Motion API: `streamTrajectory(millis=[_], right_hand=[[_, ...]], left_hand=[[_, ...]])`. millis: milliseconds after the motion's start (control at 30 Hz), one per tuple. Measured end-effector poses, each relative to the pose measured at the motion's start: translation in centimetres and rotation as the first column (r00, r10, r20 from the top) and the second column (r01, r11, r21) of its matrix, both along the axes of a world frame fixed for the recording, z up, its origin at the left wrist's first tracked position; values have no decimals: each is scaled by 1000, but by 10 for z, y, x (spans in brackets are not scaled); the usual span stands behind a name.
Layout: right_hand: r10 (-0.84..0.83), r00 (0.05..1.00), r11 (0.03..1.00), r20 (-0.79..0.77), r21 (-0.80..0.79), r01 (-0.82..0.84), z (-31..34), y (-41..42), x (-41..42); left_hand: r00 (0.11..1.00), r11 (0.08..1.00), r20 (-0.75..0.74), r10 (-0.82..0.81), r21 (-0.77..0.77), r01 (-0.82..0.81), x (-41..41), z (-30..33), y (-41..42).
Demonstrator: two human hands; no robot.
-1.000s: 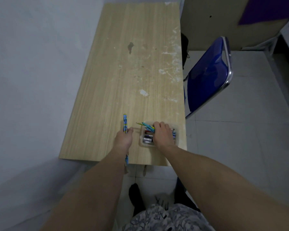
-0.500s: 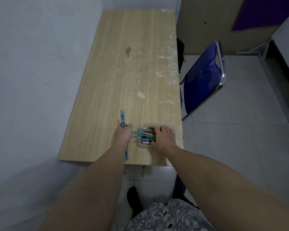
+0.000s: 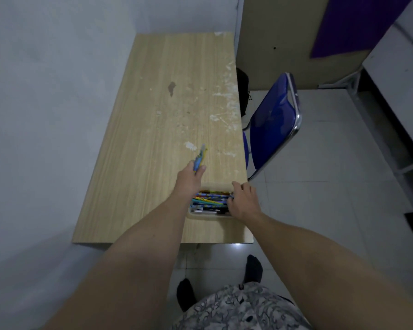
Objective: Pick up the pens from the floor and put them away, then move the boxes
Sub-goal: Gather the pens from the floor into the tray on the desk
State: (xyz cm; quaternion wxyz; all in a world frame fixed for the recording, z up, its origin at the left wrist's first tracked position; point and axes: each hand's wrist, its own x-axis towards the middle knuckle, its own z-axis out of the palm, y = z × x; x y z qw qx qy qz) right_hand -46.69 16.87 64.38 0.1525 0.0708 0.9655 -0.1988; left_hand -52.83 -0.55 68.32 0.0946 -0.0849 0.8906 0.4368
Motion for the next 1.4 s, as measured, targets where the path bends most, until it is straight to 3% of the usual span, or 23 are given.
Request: streamTrajectory(millis=[67, 133, 200, 400, 500, 600, 867, 1200, 1400], right_hand=[[-18, 1000, 1000, 6, 1, 18, -2, 8, 1], [-39, 999, 999, 16, -4, 39, -4, 16, 2], [-61, 998, 998, 33, -22, 62, -7, 21, 3], [-107, 990, 991, 93, -68, 114, -16, 26, 4], [-107, 987, 988, 123, -97, 119, -19, 25, 4], [-117, 982, 983, 148, -121, 135, -22, 26, 3], [-109, 977, 970, 182, -197, 145, -23, 21, 2], [-146, 966, 961, 212, -201, 189, -22, 17, -1], [-151, 966, 963, 211, -191, 192, -21, 20, 2]], left_hand=[[975, 955, 87, -203, -200, 217, 5, -7, 5], [912, 819, 213, -350, -402, 409, 10, -12, 9], [863, 707, 296, -410, -495, 505, 15, -16, 11], [740, 332, 362, -568, -721, 608, 24, -26, 12], [708, 227, 332, -623, -789, 570, 26, -35, 20], [679, 192, 299, -670, -814, 548, 30, -47, 30], [643, 227, 178, -745, -839, 495, 40, -64, 38], [677, 409, 39, -735, -771, 488, 48, -61, 30], [681, 346, 124, -722, -787, 510, 59, -61, 23]])
